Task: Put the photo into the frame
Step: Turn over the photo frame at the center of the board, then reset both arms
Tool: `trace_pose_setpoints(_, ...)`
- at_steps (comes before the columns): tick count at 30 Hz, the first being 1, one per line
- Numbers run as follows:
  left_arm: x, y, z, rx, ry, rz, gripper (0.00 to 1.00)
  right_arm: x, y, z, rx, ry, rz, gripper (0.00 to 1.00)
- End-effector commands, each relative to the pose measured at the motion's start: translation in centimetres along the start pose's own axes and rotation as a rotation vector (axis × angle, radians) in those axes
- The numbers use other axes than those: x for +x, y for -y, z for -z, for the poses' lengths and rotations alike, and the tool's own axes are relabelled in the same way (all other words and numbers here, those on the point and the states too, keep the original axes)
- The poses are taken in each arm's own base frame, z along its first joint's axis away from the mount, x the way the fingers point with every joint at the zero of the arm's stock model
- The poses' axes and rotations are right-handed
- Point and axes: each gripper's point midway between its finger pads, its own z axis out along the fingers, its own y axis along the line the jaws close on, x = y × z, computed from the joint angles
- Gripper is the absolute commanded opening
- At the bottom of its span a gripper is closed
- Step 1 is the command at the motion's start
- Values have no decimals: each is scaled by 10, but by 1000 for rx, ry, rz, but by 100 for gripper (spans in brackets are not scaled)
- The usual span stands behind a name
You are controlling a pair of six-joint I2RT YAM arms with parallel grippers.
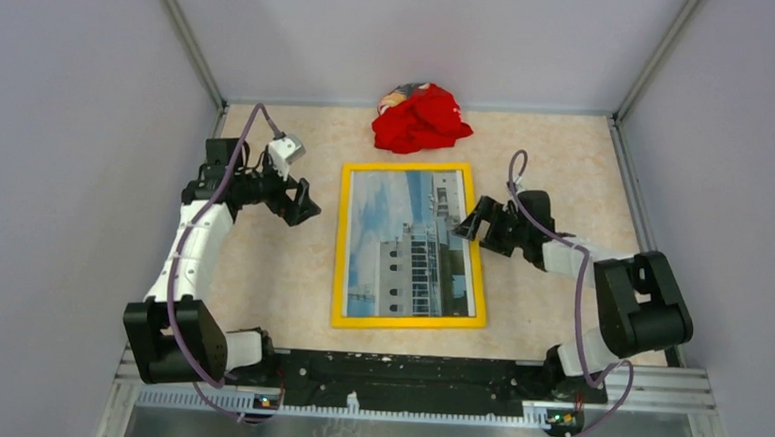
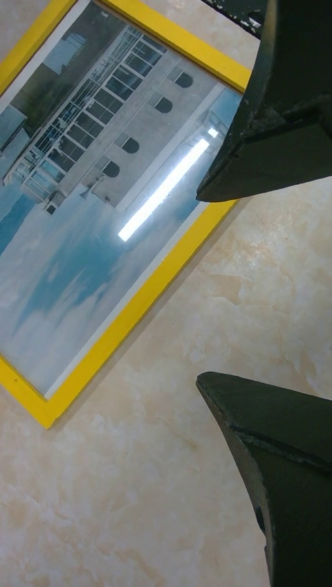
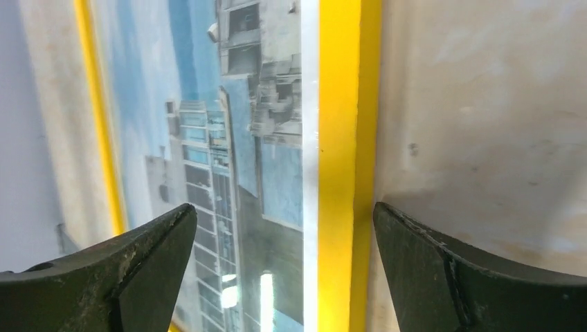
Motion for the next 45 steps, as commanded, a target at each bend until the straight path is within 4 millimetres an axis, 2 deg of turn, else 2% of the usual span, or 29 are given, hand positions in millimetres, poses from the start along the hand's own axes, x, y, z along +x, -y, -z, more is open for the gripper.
trace_pose_setpoints(1, 2, -17, -5, -56, -7, 44, 99, 19, 60, 24, 329, -70, 39, 99)
trace_pose_setpoints(5, 9, -38, -8, -128, -30, 107, 99, -13, 66, 51, 490, 17, 80, 99)
trace_pose_setpoints(7, 11, -48, -8, -158, -25, 136, 99, -36, 65, 68, 563, 87, 115, 99)
trace_pose_setpoints(11, 22, -63, -10, -223, 0, 185, 99, -92, 49, 106, 588, 364, 168, 99)
trace_pose_setpoints(14, 41, -74, -19, -280, 18, 191, 99, -122, 49, 128, 618, 581, 223, 99)
trace_pose_setpoints(16, 59, -76, -28, -290, 25, 212, 99, -130, 60, 140, 678, 682, 257, 99)
trace_pose_setpoints(18, 77, -79, -35, -300, 38, 240, 99, -132, 73, 148, 737, 744, 280, 99)
trace_pose_setpoints(27, 106, -88, -64, -304, 152, 283, 99, -128, 127, 159, 895, 858, 263, 99)
trace_pose_setpoints(29, 111, -88, -69, -300, 171, 281, 99, -130, 131, 161, 904, 900, 273, 99)
trace_pose_setpoints(32, 104, -96, -67, -326, 214, 272, 99, -131, 135, 164, 911, 961, 296, 99)
trace_pose_setpoints(38, 80, -91, -46, -411, 396, 151, 99, -135, 134, 165, 849, 1059, 292, 99)
trace_pose_setpoints(41, 80, -78, -44, -408, 466, 86, 99, -136, 128, 158, 800, 1040, 333, 99)
trace_pose_setpoints(45, 79, -80, -43, -435, 477, 83, 99, -127, 114, 154, 695, 1048, 431, 99)
